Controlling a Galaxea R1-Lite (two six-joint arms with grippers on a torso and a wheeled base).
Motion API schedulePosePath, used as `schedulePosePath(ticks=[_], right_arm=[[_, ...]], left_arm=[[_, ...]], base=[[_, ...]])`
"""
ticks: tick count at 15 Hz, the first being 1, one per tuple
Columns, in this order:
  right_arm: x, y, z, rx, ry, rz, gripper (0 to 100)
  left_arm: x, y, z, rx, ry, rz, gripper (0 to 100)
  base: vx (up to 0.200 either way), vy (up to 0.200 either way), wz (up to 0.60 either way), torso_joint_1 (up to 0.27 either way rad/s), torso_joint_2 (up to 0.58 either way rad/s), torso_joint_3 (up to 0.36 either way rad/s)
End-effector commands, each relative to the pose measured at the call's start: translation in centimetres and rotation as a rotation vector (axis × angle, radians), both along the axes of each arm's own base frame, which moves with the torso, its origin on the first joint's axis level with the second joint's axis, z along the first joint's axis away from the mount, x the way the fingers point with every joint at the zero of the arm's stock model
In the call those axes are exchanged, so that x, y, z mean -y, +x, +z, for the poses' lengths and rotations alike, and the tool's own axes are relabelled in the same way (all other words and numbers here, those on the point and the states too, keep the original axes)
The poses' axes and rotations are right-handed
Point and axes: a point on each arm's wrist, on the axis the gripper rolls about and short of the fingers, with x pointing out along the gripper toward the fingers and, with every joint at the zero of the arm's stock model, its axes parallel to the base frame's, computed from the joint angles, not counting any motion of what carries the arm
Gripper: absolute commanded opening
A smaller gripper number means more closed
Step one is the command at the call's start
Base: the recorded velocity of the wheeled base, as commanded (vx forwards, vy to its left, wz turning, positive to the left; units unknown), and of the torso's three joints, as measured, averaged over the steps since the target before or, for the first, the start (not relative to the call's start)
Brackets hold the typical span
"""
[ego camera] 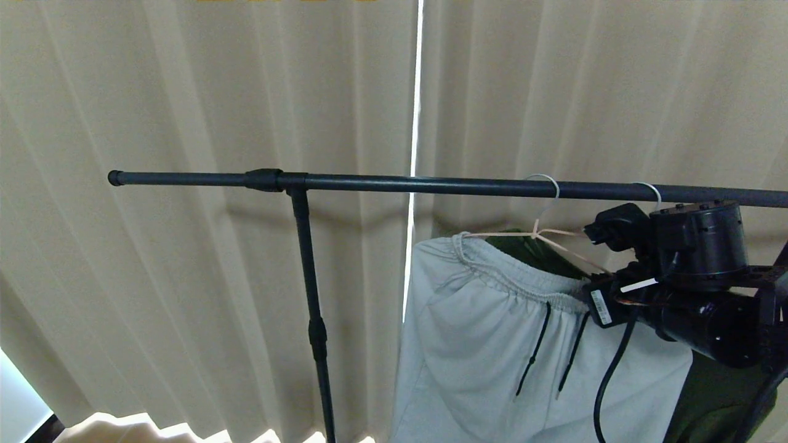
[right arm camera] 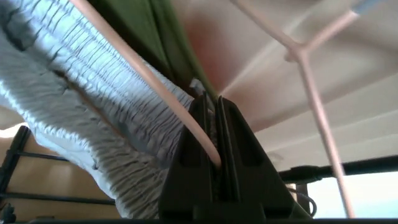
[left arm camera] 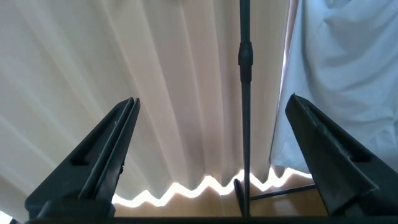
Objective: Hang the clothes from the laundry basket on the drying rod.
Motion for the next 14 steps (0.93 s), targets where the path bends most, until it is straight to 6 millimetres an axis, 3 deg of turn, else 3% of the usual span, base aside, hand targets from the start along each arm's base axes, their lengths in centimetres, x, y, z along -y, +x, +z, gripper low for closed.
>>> schedulePosePath(ticks=[1, 6, 10, 14], right_arm=[[-0.3, -0.2, -0.2, -0.009, 0.001, 0.016, 100], [-2.2, -2.1, -0.7, 0.003, 0.202, -0.001, 100], [-2.2, -2.2, -0.6, 0.141, 0.38, 0.014, 100], [-1.1, -5.1, -0.1, 0.247, 0.439, 0.055, 100]], left_arm=[[0.0, 0.0, 0.0, -0.001, 0.0, 0.0, 100], [0.0, 0.0, 0.0, -0.011, -0.068, 0.007, 100], [0.0, 0.0, 0.0, -0.011, -0.068, 0.007, 100], [0.0, 0.0, 0.0, -0.011, -0.068, 0.007, 100]], base=[[0.0, 0.0, 0.0, 0.0, 0.0, 0.0], [0.0, 0.0, 0.0, 0.0, 0.0, 0.0], [0.0, 0.0, 0.0, 0.0, 0.0, 0.0], [0.0, 0.0, 0.0, 0.0, 0.0, 0.0]])
